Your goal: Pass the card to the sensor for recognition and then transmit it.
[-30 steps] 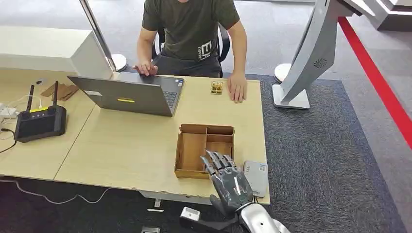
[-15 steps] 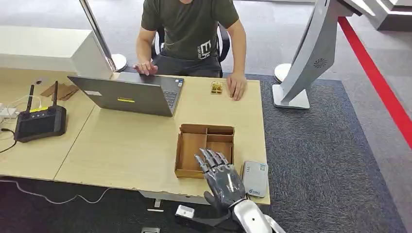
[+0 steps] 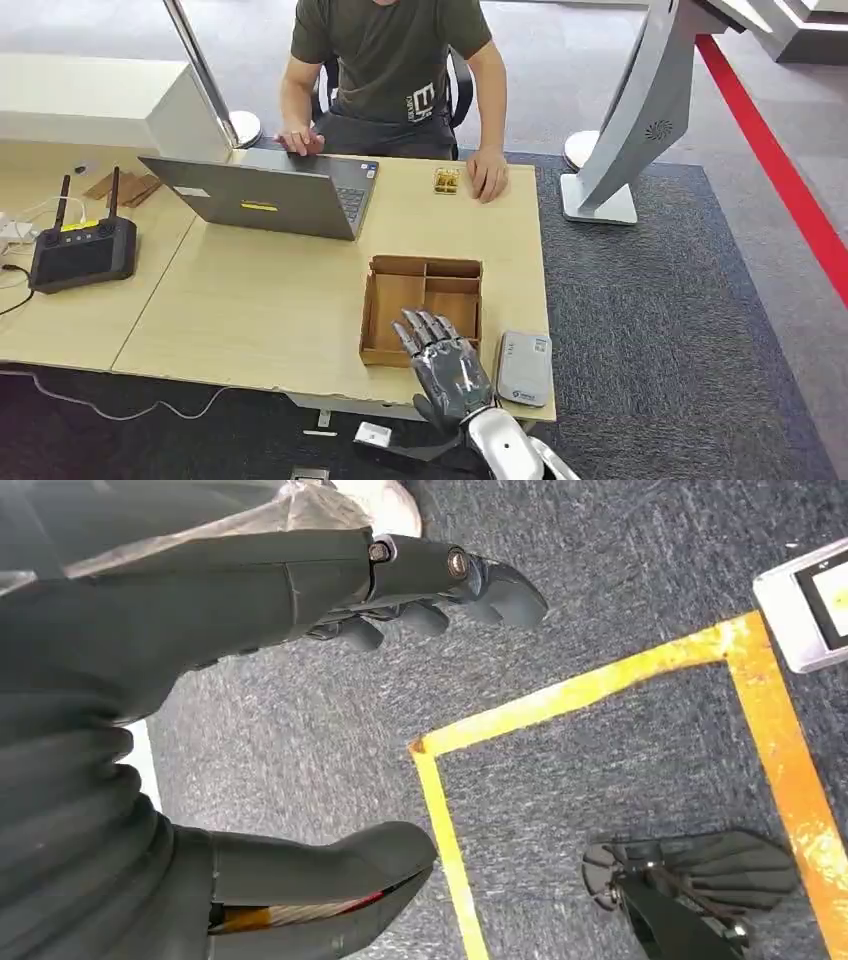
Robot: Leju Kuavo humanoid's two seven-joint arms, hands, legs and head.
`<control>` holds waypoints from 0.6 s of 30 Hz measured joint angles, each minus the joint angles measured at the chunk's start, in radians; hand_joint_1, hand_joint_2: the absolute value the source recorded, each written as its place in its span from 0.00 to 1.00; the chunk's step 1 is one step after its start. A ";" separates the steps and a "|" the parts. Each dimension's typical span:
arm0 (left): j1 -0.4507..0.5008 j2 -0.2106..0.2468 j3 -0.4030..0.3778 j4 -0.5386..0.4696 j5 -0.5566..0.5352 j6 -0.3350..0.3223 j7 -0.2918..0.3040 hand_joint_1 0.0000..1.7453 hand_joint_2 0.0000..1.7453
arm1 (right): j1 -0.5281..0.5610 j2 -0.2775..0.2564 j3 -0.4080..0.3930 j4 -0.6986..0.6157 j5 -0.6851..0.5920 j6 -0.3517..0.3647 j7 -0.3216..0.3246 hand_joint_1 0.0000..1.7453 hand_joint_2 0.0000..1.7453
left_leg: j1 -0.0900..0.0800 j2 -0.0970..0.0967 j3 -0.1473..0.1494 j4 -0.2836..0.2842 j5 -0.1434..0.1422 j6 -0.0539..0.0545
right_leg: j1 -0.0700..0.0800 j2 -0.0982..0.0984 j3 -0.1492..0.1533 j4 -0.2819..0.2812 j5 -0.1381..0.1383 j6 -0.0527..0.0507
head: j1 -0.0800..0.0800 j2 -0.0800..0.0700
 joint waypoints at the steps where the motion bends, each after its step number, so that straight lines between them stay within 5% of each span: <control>1: 0.000 0.000 0.000 0.000 -0.002 0.003 0.000 0.00 1.00 | -0.004 0.005 0.000 0.015 0.000 -0.019 -0.005 0.00 1.00 | 0.000 0.000 0.000 0.000 0.000 0.000 | 0.000 0.000 0.000 0.000 0.000 0.000 | 0.000 0.000; 8: 0.000 -0.002 0.006 0.000 -0.005 0.004 0.011 0.00 1.00 | -0.036 0.042 0.008 0.126 0.054 -0.158 -0.002 0.00 1.00 | 0.000 0.000 0.000 0.000 0.000 0.000 | 0.000 0.000 0.000 0.000 0.000 0.000 | 0.000 0.000; 18: 0.001 -0.002 0.016 0.000 -0.011 0.026 0.013 0.00 1.00 | -0.063 0.066 0.007 0.234 0.068 -0.168 0.015 0.00 1.00 | 0.000 0.000 0.000 0.000 0.000 0.000 | 0.000 0.000 0.000 0.000 0.000 0.000 | 0.000 0.000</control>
